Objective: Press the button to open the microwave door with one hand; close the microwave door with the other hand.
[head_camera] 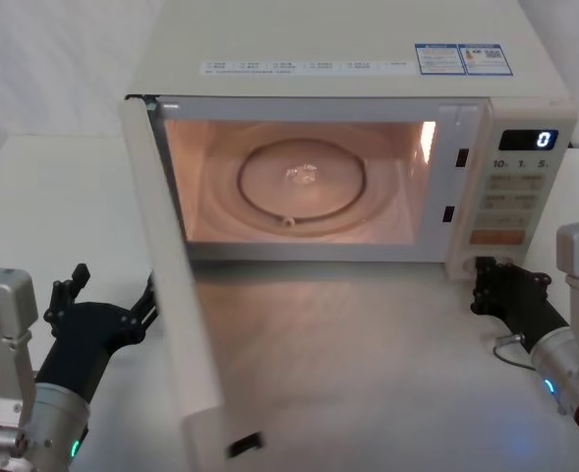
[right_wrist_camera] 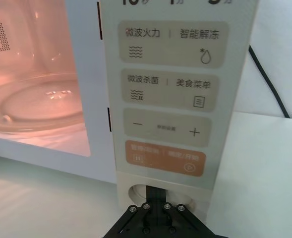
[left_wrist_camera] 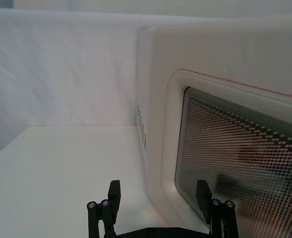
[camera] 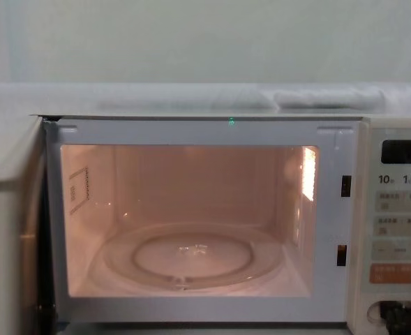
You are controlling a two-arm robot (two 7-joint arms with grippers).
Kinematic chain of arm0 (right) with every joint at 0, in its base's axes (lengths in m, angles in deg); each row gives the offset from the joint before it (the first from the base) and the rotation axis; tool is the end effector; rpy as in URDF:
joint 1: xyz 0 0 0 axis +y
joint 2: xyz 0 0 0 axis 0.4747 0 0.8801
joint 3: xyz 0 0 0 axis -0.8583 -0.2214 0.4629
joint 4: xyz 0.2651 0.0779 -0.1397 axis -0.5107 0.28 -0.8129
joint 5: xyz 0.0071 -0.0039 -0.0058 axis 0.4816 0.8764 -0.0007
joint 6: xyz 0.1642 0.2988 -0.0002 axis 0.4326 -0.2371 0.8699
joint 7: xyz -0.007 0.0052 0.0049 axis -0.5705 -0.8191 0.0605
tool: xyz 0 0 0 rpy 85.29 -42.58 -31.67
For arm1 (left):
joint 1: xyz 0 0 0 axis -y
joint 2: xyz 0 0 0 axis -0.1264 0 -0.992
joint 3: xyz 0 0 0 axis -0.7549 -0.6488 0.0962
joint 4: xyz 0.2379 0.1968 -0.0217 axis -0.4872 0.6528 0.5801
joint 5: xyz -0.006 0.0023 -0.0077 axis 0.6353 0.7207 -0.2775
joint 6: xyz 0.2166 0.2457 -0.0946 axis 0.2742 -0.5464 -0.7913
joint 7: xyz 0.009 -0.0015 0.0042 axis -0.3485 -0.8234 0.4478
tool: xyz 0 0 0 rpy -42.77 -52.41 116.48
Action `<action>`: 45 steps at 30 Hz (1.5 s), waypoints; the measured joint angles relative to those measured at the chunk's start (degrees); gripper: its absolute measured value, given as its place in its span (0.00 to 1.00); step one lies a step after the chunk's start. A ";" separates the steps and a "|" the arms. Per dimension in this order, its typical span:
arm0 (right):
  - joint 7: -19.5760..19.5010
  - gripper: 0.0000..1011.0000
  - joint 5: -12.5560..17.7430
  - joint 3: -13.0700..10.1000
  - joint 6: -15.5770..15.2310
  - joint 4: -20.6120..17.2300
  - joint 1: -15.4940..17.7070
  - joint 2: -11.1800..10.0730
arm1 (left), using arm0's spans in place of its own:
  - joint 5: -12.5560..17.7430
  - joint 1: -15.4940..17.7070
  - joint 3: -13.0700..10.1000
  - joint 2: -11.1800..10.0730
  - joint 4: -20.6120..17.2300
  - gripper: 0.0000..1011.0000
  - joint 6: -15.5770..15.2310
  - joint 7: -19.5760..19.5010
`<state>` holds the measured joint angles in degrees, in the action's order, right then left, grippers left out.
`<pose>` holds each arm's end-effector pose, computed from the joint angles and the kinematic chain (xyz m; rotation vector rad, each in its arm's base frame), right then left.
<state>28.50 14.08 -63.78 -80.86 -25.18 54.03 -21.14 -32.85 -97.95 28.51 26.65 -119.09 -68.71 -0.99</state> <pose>0.3959 0.0003 -0.3480 -0.0680 0.0320 -1.2540 0.2800 0.0388 -0.3035 -0.0379 0.0140 1.4462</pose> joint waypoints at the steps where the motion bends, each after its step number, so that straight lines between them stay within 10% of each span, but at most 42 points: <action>1: 0.00 0.00 0.01 -0.03 -0.01 -0.04 0.06 -0.02 | 0.00 0.00 0.00 0.00 0.00 0.99 0.00 0.00; 20: 0.05 0.00 -0.10 -0.05 -1.28 -2.51 1.85 -0.42 | 0.00 0.00 0.00 0.00 0.00 0.99 0.00 0.00; 45: 0.17 0.00 2.09 -5.43 -3.78 -22.23 13.52 -5.29 | 0.00 0.00 -0.01 0.00 0.00 0.99 0.00 0.00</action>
<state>28.66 16.17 -69.22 -84.64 -47.42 67.55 -26.43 -32.86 -97.95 28.51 26.65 -119.09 -68.71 -1.00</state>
